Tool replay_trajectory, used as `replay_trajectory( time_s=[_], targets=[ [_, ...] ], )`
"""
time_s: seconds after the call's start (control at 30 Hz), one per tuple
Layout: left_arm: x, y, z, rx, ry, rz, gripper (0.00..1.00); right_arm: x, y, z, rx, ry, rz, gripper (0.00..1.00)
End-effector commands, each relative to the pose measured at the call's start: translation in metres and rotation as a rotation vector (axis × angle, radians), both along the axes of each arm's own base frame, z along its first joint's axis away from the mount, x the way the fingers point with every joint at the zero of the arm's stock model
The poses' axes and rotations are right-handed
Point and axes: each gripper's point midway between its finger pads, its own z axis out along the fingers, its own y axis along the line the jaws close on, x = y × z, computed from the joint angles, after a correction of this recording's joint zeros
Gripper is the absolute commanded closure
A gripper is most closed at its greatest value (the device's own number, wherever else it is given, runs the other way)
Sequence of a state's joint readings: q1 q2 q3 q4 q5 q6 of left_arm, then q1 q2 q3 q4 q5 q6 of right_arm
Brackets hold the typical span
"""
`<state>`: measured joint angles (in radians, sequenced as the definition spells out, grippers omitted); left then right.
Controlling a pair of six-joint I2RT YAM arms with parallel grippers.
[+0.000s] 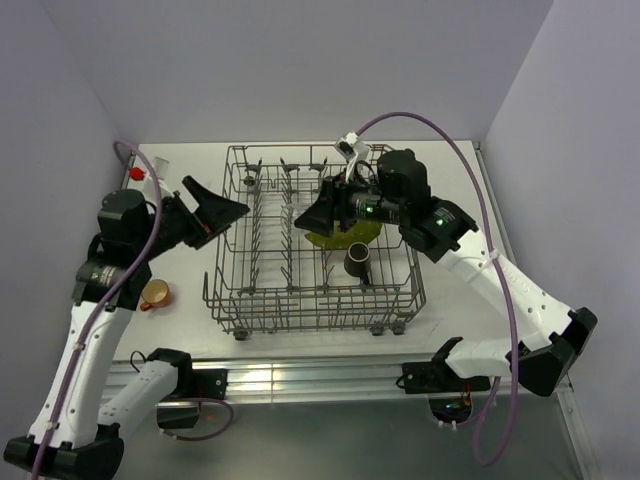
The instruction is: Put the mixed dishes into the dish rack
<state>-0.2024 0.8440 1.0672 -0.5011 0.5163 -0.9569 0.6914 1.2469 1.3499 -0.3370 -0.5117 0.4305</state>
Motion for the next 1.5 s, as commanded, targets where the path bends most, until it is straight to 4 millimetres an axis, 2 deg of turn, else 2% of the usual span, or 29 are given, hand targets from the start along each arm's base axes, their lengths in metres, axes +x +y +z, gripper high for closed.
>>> replay_trajectory(
  time_s=[0.0, 0.03, 0.07, 0.1, 0.17, 0.23, 0.3, 0.47, 0.67, 0.93, 1.27, 1.43, 1.47],
  targets=[
    [-0.009, 0.060, -0.004, 0.312, -0.034, 0.241, 0.01, 0.005, -0.038, -0.049, -0.321, 0.011, -0.165, 1.00],
    [-0.010, 0.061, 0.007, 0.304, -0.060, 0.246, 0.01, 0.005, -0.040, -0.057, -0.363, 0.015, -0.180, 1.00],
    [-0.010, 0.076, 0.006, 0.355, -0.049, 0.315, 0.01, 0.004, -0.042, -0.066, -0.401, 0.021, -0.188, 1.00],
    [-0.013, 0.084, 0.018, 0.368, -0.070, 0.356, 0.01, 0.005, -0.045, -0.076, -0.448, 0.022, -0.210, 1.00],
    [-0.015, 0.105, 0.022, 0.416, -0.057, 0.460, 0.01, 0.001, -0.045, -0.087, -0.485, 0.027, -0.217, 1.00],
    [-0.020, 0.117, 0.024, 0.429, -0.054, 0.526, 0.01, 0.002, -0.045, -0.094, -0.515, 0.029, -0.230, 1.00],
    [-0.022, 0.126, 0.023, 0.425, -0.046, 0.579, 0.01, 0.002, -0.043, -0.104, -0.548, 0.035, -0.233, 1.00],
    [-0.028, 0.123, 0.027, 0.392, -0.074, 0.569, 0.01, 0.014, -0.053, -0.136, -0.684, 0.047, -0.309, 1.00],
    [-0.027, 0.127, 0.014, 0.422, -0.042, 0.580, 0.01, 0.021, -0.060, -0.162, -0.776, 0.064, -0.348, 1.00],
    [-0.025, 0.148, -0.016, 0.513, 0.090, 0.677, 0.01, 0.029, -0.063, -0.178, -0.859, 0.064, -0.388, 1.00],
    [-0.028, 0.161, -0.028, 0.570, 0.123, 0.724, 0.01, 0.029, -0.055, -0.205, -0.915, 0.098, -0.356, 1.00],
    [-0.022, 0.165, -0.054, 0.622, 0.200, 0.736, 0.01, 0.032, -0.050, -0.216, -0.926, 0.113, -0.348, 1.00],
    [-0.020, 0.165, -0.060, 0.636, 0.217, 0.734, 0.01, 0.032, -0.051, -0.218, -0.928, 0.114, -0.351, 0.97]
  ],
)
